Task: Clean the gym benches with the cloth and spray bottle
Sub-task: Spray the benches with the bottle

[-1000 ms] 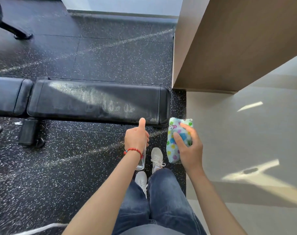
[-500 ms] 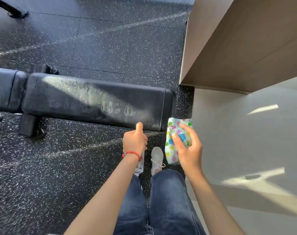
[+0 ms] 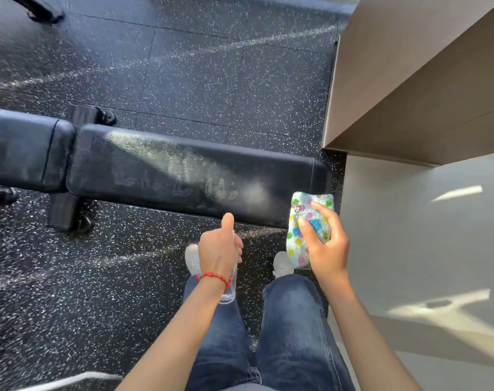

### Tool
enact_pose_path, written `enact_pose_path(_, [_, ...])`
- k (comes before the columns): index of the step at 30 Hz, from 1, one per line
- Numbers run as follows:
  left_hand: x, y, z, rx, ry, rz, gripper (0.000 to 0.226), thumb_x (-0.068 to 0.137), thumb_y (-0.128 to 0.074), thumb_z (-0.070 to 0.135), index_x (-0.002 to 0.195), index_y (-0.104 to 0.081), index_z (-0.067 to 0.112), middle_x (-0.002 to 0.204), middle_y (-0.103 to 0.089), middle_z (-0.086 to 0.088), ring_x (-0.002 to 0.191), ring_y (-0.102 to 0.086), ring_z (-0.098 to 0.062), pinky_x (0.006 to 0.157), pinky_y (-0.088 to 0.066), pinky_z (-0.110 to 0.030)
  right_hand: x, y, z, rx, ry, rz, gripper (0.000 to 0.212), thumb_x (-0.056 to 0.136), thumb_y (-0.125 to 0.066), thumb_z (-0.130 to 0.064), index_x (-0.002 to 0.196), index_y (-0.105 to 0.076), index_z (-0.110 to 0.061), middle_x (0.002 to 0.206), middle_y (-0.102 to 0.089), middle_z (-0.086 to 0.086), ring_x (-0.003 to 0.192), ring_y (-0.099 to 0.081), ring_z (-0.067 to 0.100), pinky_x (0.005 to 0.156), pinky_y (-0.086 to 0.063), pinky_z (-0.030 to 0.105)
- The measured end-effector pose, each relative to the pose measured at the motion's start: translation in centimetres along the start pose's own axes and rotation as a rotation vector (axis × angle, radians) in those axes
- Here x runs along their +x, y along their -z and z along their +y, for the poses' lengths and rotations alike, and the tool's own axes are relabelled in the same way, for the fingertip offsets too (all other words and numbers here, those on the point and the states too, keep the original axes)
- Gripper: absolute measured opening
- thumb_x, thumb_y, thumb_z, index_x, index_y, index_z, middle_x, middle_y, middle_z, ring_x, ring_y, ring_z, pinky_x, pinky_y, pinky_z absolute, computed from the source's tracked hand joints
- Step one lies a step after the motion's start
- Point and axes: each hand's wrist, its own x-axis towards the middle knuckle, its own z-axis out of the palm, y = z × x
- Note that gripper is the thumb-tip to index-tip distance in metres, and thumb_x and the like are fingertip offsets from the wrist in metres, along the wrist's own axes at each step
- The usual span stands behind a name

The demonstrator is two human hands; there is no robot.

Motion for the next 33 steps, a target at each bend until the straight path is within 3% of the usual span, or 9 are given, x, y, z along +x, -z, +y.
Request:
enact_pose_path(3, [1.5,3.4,0.3,0.005,0.024,-0.032,0.061,0.083,-0.042,0.045,0.032,-0.050,0.013,0.031,-0.047,-0.002,0.034,-0.048,-0.021,0.052,-0.042,-0.029,-1.4,-3.7,-0.7,0.027,0.009,0.028,0.029,0.084,-0.066,-0.013,0.106,-0.058,-0.030,0.101,-0.061,-0.019,0.088,-0.062,-0.005,0.065,-0.051,0.011])
enact_pose_path(7, [4.8,9.5,1.2,-0.045,0.033,-0.056,0.049,0.065,-0.039,0.044,0.031,-0.051,0.012,0.033,-0.048,-0.007,0.031,-0.044,-0.022,0.045,-0.036,-0.025,-3.8,-10.4,-2.1,0.001,0.042,0.051,0.034,0.084,-0.066,-0.012,0.099,-0.056,-0.041,0.099,-0.061,-0.019,0.084,-0.061,-0.009,0.065,-0.050,0.009])
enact_pose_path(12, [8.4,15.9,1.6,-0.019,-0.031,-0.028,0.059,0.075,-0.039,0.050,0.031,-0.053,0.013,0.032,-0.049,-0.004,0.034,-0.048,-0.021,0.045,-0.039,-0.024,-5.8,-16.4,-3.0,-0.011,0.060,0.009,0.035,0.083,-0.067,-0.015,0.096,-0.056,-0.045,0.097,-0.059,-0.024,0.085,-0.061,-0.007,0.069,-0.053,0.015])
enact_pose_path(15, [9.7,18.7,1.9,-0.059,0.004,-0.011,0.055,0.071,-0.039,0.047,0.030,-0.052,0.012,0.032,-0.048,-0.004,0.035,-0.047,-0.022,0.046,-0.042,-0.027,-6.0,-18.7,-3.9,-0.021,0.071,-0.026,0.034,0.083,-0.067,-0.014,0.096,-0.056,-0.043,0.099,-0.058,-0.023,0.088,-0.061,-0.008,0.070,-0.054,0.017])
enact_pose_path(20, [11.6,21.8,1.9,-0.119,0.022,0.061,0.048,0.067,-0.040,0.042,0.033,-0.052,0.009,0.034,-0.048,-0.008,0.031,-0.044,-0.022,0.044,-0.039,-0.027,-4.6,-21.1,-5.1,-0.034,0.118,-0.046,0.035,0.084,-0.066,-0.011,0.099,-0.055,-0.041,0.101,-0.058,-0.020,0.086,-0.060,-0.010,0.068,-0.051,0.011])
enact_pose_path(25, [14.0,24.3,2.5,-0.154,0.035,0.169,0.056,0.074,-0.042,0.048,0.037,-0.052,0.007,0.033,-0.047,-0.006,0.033,-0.046,-0.023,0.047,-0.041,-0.027,-2.6,-24.1,-6.2,-0.036,0.128,-0.104,0.033,0.083,-0.067,-0.010,0.098,-0.055,-0.038,0.096,-0.060,-0.020,0.081,-0.060,-0.012,0.065,-0.048,0.007])
enact_pose_path(30, [16.0,26.7,3.7,-0.279,0.083,0.233,0.047,0.064,-0.042,0.042,0.036,-0.050,0.005,0.031,-0.044,-0.006,0.031,-0.039,-0.021,0.036,-0.034,-0.023,-1.4,-27.3,-7.7,-0.070,0.150,-0.182,0.034,0.083,-0.067,-0.012,0.098,-0.055,-0.040,0.092,-0.062,-0.032,0.082,-0.059,-0.013,0.067,-0.046,0.005])
enact_pose_path(33, [17.4,28.5,3.7,-0.310,0.110,0.264,0.050,0.066,-0.043,0.044,0.030,-0.050,0.011,0.031,-0.044,-0.006,0.033,-0.039,-0.022,0.038,-0.036,-0.024,-1.0,-29.6,-8.6,-0.089,0.161,-0.206,0.031,0.083,-0.067,-0.012,0.099,-0.057,-0.036,0.093,-0.062,-0.033,0.082,-0.058,-0.013,0.067,-0.045,0.005])
